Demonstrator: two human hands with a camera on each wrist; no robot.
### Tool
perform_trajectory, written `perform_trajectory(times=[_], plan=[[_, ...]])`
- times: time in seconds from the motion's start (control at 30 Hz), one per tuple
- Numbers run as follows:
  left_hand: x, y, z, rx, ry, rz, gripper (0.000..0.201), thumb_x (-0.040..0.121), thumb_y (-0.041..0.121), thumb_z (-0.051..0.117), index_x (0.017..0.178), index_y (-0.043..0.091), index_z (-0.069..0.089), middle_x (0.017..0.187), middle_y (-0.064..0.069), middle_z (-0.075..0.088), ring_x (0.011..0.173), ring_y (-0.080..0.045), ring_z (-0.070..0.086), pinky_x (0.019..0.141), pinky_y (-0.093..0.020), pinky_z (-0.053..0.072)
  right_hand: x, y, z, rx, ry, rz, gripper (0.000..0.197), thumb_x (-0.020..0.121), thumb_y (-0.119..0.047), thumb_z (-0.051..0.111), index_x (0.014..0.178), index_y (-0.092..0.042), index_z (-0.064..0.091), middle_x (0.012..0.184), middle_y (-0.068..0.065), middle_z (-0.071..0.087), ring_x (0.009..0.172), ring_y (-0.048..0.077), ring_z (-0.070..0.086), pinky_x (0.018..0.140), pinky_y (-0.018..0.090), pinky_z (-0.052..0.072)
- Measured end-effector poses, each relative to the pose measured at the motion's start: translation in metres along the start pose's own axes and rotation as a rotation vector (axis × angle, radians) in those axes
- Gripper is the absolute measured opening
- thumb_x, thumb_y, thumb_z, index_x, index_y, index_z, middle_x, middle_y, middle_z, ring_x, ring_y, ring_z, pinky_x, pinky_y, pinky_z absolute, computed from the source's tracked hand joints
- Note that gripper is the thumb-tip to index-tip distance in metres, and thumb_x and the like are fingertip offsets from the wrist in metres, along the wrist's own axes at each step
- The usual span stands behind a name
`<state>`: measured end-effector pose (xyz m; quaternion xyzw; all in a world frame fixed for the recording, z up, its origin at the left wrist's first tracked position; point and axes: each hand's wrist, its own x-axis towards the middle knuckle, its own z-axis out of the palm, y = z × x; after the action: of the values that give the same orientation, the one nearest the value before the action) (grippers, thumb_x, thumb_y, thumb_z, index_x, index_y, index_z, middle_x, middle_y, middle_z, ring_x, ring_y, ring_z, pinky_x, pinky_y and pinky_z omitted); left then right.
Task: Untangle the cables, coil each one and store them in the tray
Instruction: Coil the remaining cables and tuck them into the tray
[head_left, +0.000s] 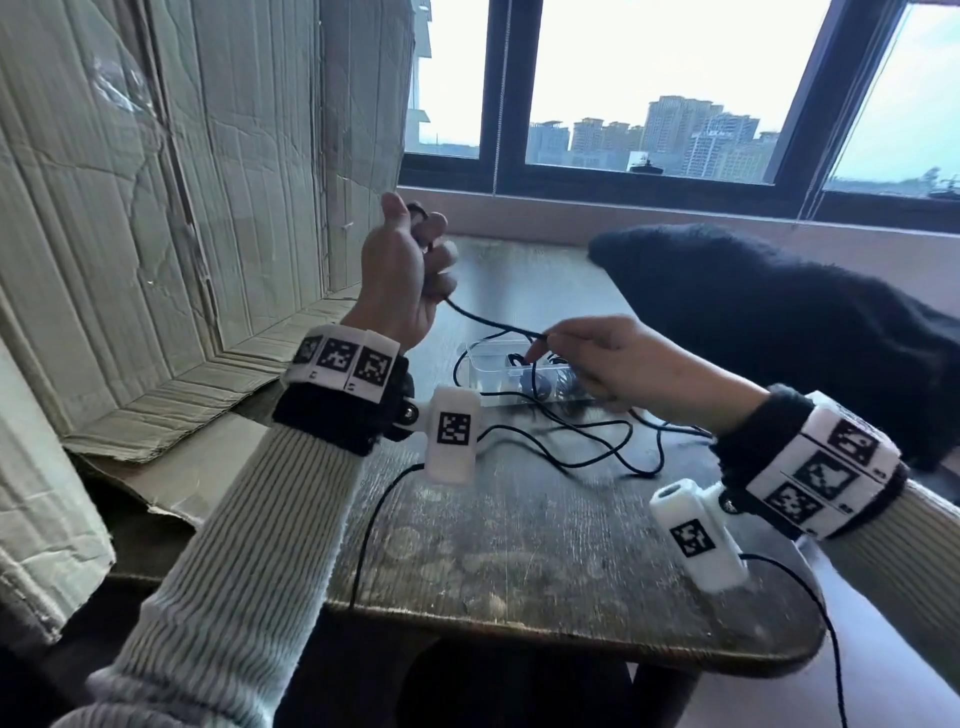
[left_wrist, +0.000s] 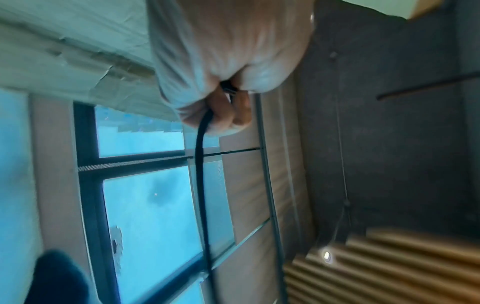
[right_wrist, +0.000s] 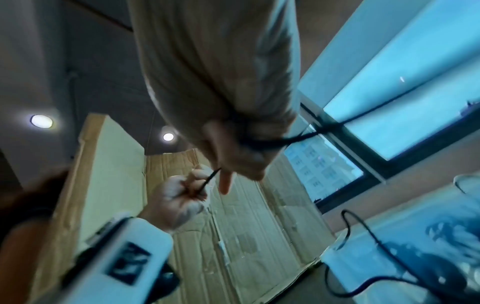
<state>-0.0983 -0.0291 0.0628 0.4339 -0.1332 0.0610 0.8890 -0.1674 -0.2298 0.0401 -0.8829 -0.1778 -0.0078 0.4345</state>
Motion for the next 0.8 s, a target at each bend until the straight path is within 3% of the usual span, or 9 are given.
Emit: perform_trajectory(times=[0.13, 0.2, 0.23, 0.33, 0.43, 0.6, 0.67, 0.73, 0.8], plan=[[-0.013, -0.002, 0.007, 0.582, -0.067, 0.027, 0.035, 0.105, 0.028, 0.023, 0.089, 0.015, 0.052, 0.072, 0.002, 0.052, 0.043, -0.004, 0.037, 0.035, -0.015, 0.028, -0.011, -0.016, -0.007, -0.101, 0.074, -0.091, 0.024, 0.098, -0.019, 0.05, 0.094, -0.008, 0.071, 0.051, -0.017, 0.057, 0.036, 0.001, 0.038, 0.04, 0.01, 0.032], [-0.017, -0.008, 0.008, 0.767, -0.18, 0.006, 0.033, 0.102, 0.016, 0.022, 0.091, 0.013, 0.054, 0.075, 0.001, 0.051, 0.042, -0.001, 0.038, 0.038, -0.015, 0.029, -0.014, -0.024, -0.011, -0.137, 0.107, -0.183, 0.023, 0.097, -0.018, 0.053, 0.092, -0.006, 0.073, 0.059, -0.003, 0.062, 0.036, 0.002, 0.035, 0.041, 0.007, 0.029], [-0.017, -0.01, 0.007, 0.808, -0.223, -0.014, 0.034, 0.101, 0.013, 0.022, 0.093, 0.013, 0.055, 0.075, 0.002, 0.051, 0.04, 0.0, 0.038, 0.039, -0.016, 0.028, -0.015, -0.028, -0.013, -0.131, 0.134, -0.204, 0.023, 0.096, -0.017, 0.054, 0.091, -0.005, 0.073, 0.055, -0.005, 0.059, 0.036, 0.003, 0.035, 0.041, 0.007, 0.029], [-0.02, -0.013, 0.006, 0.799, -0.346, -0.071, 0.035, 0.103, 0.014, 0.025, 0.1, 0.011, 0.06, 0.075, 0.003, 0.051, 0.043, -0.001, 0.035, 0.04, -0.015, 0.026, -0.013, -0.034, -0.02, -0.108, 0.21, -0.251, 0.02, 0.096, -0.014, 0.055, 0.091, -0.007, 0.072, 0.044, -0.023, 0.052, 0.037, 0.0, 0.041, 0.045, 0.007, 0.032], [-0.027, -0.016, 0.008, 0.725, -0.455, -0.081, 0.031, 0.104, 0.016, 0.032, 0.1, 0.01, 0.061, 0.074, 0.003, 0.053, 0.052, -0.005, 0.033, 0.049, -0.018, 0.025, -0.009, -0.037, -0.024, -0.088, 0.233, -0.262, 0.019, 0.096, -0.015, 0.055, 0.096, -0.006, 0.072, 0.041, -0.023, 0.05, 0.036, 0.001, 0.04, 0.042, 0.008, 0.03], [-0.033, -0.023, 0.015, 0.774, -0.542, -0.084, 0.038, 0.104, 0.026, 0.032, 0.091, 0.012, 0.065, 0.066, 0.004, 0.065, 0.067, -0.017, 0.045, 0.063, -0.027, 0.035, 0.003, -0.033, -0.023, -0.034, 0.285, -0.3, 0.018, 0.094, -0.012, 0.059, 0.096, -0.005, 0.075, 0.067, -0.018, 0.065, 0.052, -0.007, 0.052, 0.057, 0.003, 0.039], [-0.036, -0.025, 0.018, 0.769, -0.54, -0.111, 0.045, 0.105, 0.03, 0.028, 0.087, 0.008, 0.062, 0.055, 0.005, 0.057, 0.06, -0.014, 0.046, 0.059, -0.025, 0.037, 0.009, -0.03, -0.023, -0.009, 0.332, -0.311, 0.015, 0.091, -0.013, 0.064, 0.095, -0.006, 0.076, 0.075, -0.012, 0.068, 0.06, -0.005, 0.056, 0.066, 0.008, 0.043], [-0.037, -0.026, 0.02, 0.767, -0.542, -0.125, 0.049, 0.104, 0.036, 0.025, 0.083, 0.008, 0.059, 0.048, 0.009, 0.042, 0.051, -0.01, 0.037, 0.05, -0.023, 0.028, 0.012, -0.027, -0.024, 0.034, 0.412, -0.302, 0.015, 0.086, -0.012, 0.07, 0.096, -0.004, 0.076, 0.069, -0.011, 0.067, 0.051, -0.005, 0.054, 0.057, 0.007, 0.041], [-0.039, -0.026, 0.02, 0.729, -0.563, -0.17, 0.053, 0.098, 0.05, 0.027, 0.069, 0.018, 0.058, 0.048, 0.011, 0.035, 0.052, -0.01, 0.033, 0.053, -0.026, 0.024, 0.016, -0.023, -0.026, 0.051, 0.481, -0.288, 0.017, 0.08, -0.017, 0.076, 0.09, -0.003, 0.076, 0.066, -0.008, 0.067, 0.047, -0.005, 0.052, 0.052, 0.006, 0.039]])
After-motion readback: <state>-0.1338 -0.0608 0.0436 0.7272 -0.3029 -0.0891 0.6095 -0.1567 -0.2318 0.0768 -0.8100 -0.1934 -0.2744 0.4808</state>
